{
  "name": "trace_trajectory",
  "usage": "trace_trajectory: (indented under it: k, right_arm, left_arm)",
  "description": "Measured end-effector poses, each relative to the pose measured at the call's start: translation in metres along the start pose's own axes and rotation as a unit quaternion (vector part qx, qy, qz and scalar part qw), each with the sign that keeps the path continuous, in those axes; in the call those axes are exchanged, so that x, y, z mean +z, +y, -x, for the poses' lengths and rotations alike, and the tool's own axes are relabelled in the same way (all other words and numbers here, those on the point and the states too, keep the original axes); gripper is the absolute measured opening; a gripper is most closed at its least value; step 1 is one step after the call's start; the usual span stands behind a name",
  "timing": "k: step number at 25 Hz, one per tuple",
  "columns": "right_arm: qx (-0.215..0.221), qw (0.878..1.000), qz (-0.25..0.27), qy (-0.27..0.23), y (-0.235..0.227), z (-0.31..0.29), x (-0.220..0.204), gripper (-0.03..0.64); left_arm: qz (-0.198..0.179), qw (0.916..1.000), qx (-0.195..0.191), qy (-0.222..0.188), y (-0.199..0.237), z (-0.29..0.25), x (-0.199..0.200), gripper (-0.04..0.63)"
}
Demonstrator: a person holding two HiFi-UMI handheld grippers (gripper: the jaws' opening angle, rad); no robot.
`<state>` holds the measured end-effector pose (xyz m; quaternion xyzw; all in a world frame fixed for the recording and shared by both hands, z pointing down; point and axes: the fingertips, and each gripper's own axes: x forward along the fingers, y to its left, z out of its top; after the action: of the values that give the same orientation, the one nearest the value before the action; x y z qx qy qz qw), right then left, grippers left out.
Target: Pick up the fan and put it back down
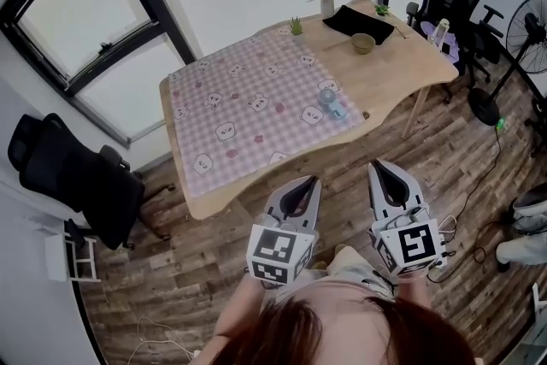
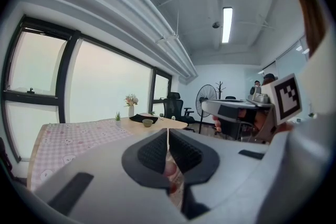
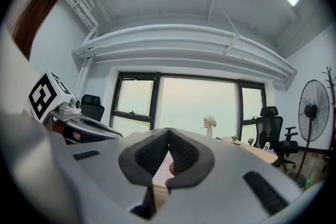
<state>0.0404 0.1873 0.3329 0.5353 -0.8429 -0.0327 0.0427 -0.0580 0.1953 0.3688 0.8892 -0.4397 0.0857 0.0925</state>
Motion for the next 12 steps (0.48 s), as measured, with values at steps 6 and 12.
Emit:
trace_trajectory:
  k: [6,12]
  right_arm:
    - [-0.001,1.000,-0.003,0.003,-0.013,-0.019,-0.003,0.000]
    - [-0.001,1.000,-0.001,0.006,-0.033,-0.050,-0.007,0.000]
  left_arm:
    - [-0.001,0.9999,-0.012,0.003,0.005,-0.024,0.001,0.015]
    - [-0.006,0.9998,-0.017,0.006,0.018,-0.058,0.007,0.015]
